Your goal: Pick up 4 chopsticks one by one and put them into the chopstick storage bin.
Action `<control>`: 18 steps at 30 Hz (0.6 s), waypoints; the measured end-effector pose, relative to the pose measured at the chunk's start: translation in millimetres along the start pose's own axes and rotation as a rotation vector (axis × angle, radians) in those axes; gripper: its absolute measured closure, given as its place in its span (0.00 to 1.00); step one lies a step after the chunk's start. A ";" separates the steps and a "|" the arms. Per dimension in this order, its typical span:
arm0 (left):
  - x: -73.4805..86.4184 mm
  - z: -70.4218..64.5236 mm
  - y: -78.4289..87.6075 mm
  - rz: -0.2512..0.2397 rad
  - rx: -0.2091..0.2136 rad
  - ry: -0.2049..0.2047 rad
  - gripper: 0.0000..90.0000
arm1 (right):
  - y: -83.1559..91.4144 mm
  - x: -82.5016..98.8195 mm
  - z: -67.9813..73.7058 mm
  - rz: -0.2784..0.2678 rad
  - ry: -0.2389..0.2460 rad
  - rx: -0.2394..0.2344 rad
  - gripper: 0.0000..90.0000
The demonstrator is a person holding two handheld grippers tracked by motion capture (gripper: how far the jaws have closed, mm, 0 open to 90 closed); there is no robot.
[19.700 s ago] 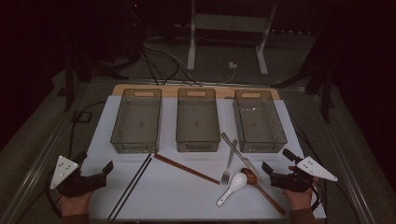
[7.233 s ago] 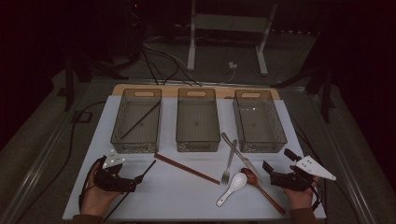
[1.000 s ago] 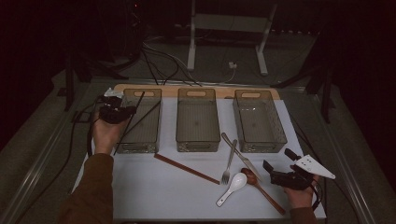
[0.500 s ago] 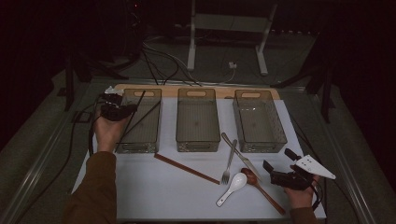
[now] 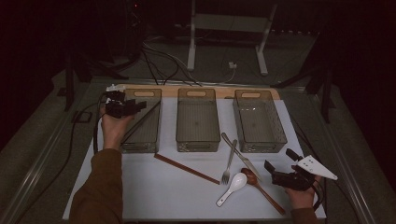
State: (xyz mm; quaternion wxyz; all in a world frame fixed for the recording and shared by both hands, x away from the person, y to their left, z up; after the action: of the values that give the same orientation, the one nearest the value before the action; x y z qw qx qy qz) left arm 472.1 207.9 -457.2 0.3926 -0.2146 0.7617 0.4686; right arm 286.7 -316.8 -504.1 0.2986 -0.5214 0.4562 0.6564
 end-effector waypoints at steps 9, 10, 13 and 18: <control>-1.2 -5.7 6.5 -0.013 0.010 -0.026 0.03 | 0.7 0.0 1.0 0.000 0.003 0.001 0.00; -1.2 -6.4 7.5 -0.010 0.004 -0.032 0.03 | 0.7 0.0 0.9 0.000 0.003 0.000 0.00; -0.2 -9.0 9.5 0.004 0.006 -0.047 0.02 | 0.7 0.1 0.5 0.000 0.003 -0.001 0.00; 1.1 -15.3 16.5 0.001 0.011 -0.061 0.02 | 1.0 0.0 0.8 -0.001 0.002 0.000 0.00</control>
State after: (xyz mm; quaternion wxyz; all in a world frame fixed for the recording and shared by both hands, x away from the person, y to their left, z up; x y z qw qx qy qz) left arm 453.9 202.2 -445.3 0.4166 -0.1979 0.7520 0.4710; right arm 285.5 -316.5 -503.8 0.2984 -0.5222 0.4561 0.6559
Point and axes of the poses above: each handheld gripper's, and its own axes: y roughly backward along the jaws, x roughly out of its underside, z roughly to its left, the point moved 5 cm from there along -y, roughly forward along the jaws, and after that the axes turned 3 degrees about x, right-handed, at the moved point
